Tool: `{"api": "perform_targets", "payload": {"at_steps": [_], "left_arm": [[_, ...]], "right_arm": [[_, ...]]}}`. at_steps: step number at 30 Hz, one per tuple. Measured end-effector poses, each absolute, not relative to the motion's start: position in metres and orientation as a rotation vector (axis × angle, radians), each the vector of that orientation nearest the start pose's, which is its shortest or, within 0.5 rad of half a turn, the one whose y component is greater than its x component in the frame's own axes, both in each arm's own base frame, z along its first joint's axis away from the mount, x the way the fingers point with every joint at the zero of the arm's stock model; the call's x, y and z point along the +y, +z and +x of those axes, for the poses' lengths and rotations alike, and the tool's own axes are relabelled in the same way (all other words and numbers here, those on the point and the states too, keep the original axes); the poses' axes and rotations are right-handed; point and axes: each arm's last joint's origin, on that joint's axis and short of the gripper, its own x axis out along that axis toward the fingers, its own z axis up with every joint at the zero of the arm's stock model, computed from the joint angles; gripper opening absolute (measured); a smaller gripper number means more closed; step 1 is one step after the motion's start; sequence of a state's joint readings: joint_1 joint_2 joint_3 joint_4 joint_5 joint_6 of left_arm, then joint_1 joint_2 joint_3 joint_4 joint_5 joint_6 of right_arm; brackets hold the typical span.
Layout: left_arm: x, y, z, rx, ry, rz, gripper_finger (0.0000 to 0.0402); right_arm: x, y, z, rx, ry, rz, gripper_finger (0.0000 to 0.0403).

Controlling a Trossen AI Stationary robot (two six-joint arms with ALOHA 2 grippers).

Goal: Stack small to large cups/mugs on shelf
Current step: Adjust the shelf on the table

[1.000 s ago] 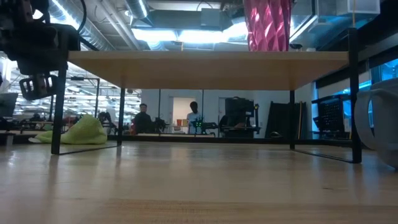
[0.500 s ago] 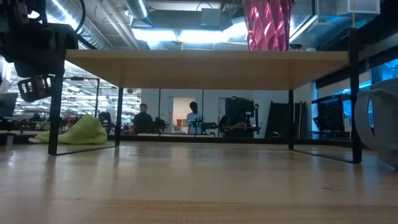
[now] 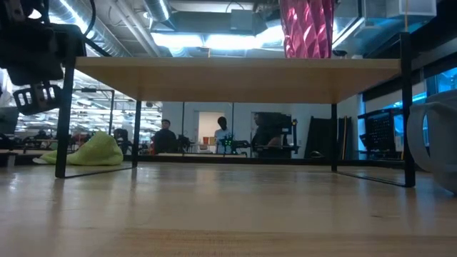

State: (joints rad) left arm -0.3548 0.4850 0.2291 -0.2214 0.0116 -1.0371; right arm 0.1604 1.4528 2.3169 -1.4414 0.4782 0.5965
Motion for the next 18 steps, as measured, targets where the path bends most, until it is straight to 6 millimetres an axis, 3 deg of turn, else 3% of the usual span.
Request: {"api": "perform_targets", "payload": {"at_steps": [7,12,18], "left_arm": [[-0.0451,0.1777,0.1158,0.608,-0.068,-0.912,0.0000],[-0.0410,0.1696,0.1122,0.642,0.056,-0.870,0.0000],[-0.0418,0.1768,0.1171,0.547,0.038,-0.881,0.0000]], "right_arm": [[0.0151,0.5400,0.1804,0.432,-0.478,0.381,0.0079],[0.0150,0.5400,0.1804,0.431,-0.481,0.380,0.0079],[0.0149,0.5401,0.1803,0.429,-0.483,0.384,0.0079]]}}
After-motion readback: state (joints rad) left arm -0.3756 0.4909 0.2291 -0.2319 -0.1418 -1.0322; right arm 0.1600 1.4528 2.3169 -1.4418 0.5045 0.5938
